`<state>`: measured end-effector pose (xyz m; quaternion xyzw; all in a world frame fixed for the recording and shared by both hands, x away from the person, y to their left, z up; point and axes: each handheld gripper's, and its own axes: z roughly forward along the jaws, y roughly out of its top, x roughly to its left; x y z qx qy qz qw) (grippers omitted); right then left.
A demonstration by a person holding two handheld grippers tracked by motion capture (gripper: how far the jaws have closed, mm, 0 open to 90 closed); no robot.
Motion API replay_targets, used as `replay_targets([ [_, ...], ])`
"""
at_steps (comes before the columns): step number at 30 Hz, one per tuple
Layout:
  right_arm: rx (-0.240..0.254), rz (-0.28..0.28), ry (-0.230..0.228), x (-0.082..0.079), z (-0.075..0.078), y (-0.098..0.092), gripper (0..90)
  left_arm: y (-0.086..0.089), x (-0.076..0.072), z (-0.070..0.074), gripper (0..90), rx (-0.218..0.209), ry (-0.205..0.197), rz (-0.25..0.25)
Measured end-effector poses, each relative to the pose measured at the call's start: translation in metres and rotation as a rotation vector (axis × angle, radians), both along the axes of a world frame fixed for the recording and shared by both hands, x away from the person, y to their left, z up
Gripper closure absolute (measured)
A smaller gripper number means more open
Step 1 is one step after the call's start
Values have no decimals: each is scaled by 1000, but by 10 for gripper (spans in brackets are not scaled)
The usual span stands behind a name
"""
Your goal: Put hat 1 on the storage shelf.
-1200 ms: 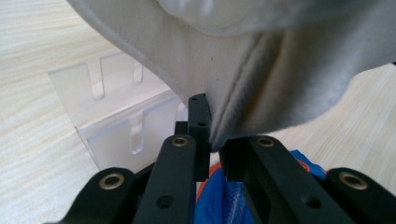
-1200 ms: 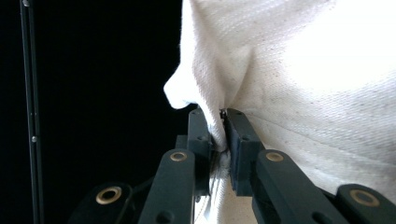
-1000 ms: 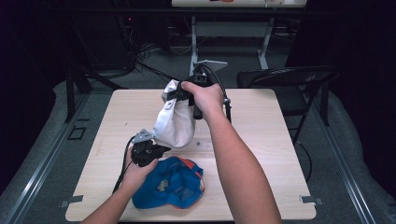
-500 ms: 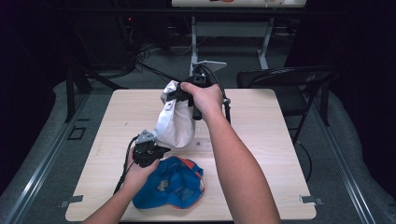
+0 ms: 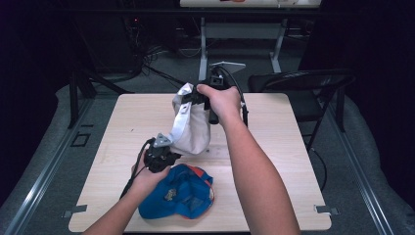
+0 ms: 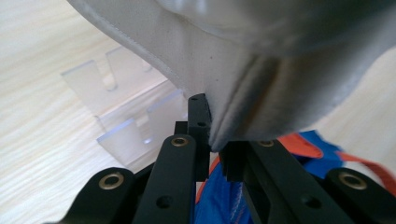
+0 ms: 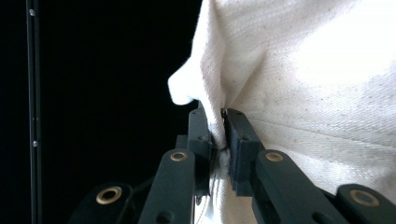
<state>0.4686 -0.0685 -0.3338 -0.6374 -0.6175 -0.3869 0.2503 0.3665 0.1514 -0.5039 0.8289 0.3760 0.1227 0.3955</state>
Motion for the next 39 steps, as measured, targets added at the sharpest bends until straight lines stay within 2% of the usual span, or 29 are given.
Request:
replay_targets([
  [2, -6, -8, -4, 1, 2, -6, 819, 9, 7, -2, 834, -61, 24, -33],
  [3, -12, -21, -3, 1, 3, -10, 818, 13, 9, -2, 830, -75, 34, -44],
  [5, -17, -34, -1, 2, 2, -15, 817, 20, 16, -5, 824, -127, 76, -49],
  [7, -22, -46, 4, 4, -1, -16, 816, 24, 19, -8, 822, -156, 101, -47],
  [9, -23, -34, 11, 5, -5, -12, 816, 22, 15, -9, 827, -148, 91, -24],
  [11, -27, -19, 14, 6, -7, -7, 816, 14, 8, -13, 838, -93, 62, -14],
  [13, -39, -21, 16, 7, -10, -3, 816, 8, 3, -18, 844, -69, 41, 6],
  [16, -63, -18, 21, 7, -17, 3, 816, 3, 2, -27, 846, -22, 56, 25],
  [18, -93, -4, 38, 7, -23, 5, 817, 4, 2, -32, 847, -35, 49, 32],
  [20, -76, -5, 44, 7, -27, 6, 817, 4, 1, -33, 846, -36, 46, 31],
  [23, -85, -8, 41, 7, -29, 3, 815, 3, 0, -32, 840, -23, 31, 24],
  [25, -86, -9, 33, 6, -29, 1, 809, 3, -1, -32, 811, -52, 26, 34],
  [26, -88, -8, 31, 6, -28, 0, 803, 5, -2, -30, 776, -77, 35, 34],
  [28, -93, 3, 17, 4, -26, -2, 784, 7, -5, -28, 711, -111, 26, 37],
  [29, -97, 1, -6, 3, -26, -3, 773, 8, -7, -26, 702, -107, 28, 29],
  [32, -121, 10, -46, -2, -21, -6, 711, 12, -16, -22, 666, -112, -24, 17],
  [33, -131, 13, -49, -5, -18, -7, 690, 14, -19, -21, 653, -120, -26, 15],
  [35, -140, 24, -89, -11, -13, -11, 645, 21, -26, -16, 619, -133, -37, 12],
  [36, -146, 17, -113, -15, -10, -13, 630, 23, -28, -15, 597, -136, -56, 14],
  [38, -169, 49, -135, -21, -5, -18, 619, 28, -33, -13, 575, -138, -74, 23],
  [39, -176, 44, -146, -25, -2, -20, 618, 32, -35, -12, 560, -134, -79, 23],
])
